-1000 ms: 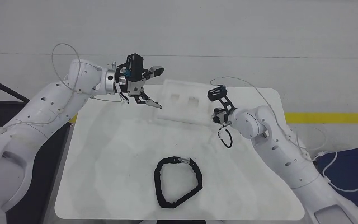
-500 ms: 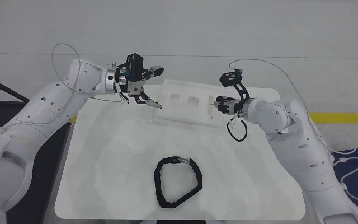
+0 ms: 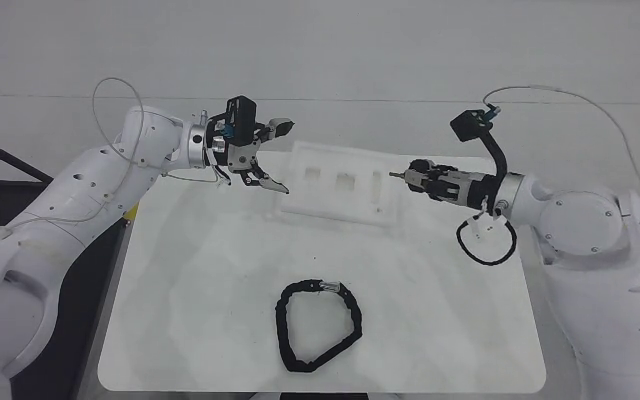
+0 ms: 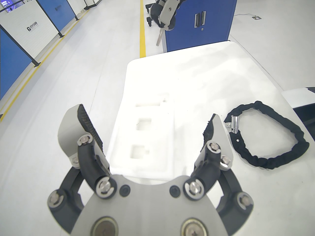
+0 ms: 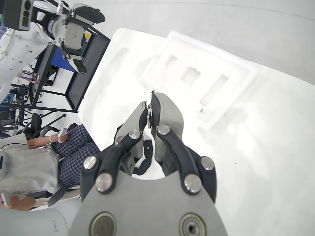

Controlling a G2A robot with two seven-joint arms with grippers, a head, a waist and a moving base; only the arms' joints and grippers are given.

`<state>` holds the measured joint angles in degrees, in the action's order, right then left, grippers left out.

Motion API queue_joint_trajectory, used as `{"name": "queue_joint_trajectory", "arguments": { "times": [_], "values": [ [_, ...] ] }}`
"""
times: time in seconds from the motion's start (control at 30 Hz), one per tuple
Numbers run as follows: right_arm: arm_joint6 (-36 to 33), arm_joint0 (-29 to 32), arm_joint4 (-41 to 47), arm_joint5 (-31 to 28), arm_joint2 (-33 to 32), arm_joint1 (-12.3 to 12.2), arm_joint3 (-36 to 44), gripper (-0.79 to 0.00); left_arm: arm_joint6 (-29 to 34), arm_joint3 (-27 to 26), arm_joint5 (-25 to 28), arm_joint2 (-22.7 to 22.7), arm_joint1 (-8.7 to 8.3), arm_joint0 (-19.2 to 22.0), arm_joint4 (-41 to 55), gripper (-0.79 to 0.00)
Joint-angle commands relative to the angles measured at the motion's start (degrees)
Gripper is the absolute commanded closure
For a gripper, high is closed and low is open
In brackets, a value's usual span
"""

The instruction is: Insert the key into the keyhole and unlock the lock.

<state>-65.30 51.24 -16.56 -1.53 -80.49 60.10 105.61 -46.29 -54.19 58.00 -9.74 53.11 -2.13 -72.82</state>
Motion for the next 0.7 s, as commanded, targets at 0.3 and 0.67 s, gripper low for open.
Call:
{"name": "queue_joint_trajectory", "arguments": {
  "times": [0.3,0.67],
  "values": [
    [-0.56,1.83,1.41,-1.22,-2.27,-0.63,-0.23,0.000,0.00,0.00,0.00,0.00,0.00,0.00,0.00,-0.785],
    [-0.56,1.83,1.41,-1.22,-2.27,-0.63,-0.23,0.000,1.49,-1.51,-1.17,-0.64,0.00,-1.34,1.34,-0.785]
  ]
}}
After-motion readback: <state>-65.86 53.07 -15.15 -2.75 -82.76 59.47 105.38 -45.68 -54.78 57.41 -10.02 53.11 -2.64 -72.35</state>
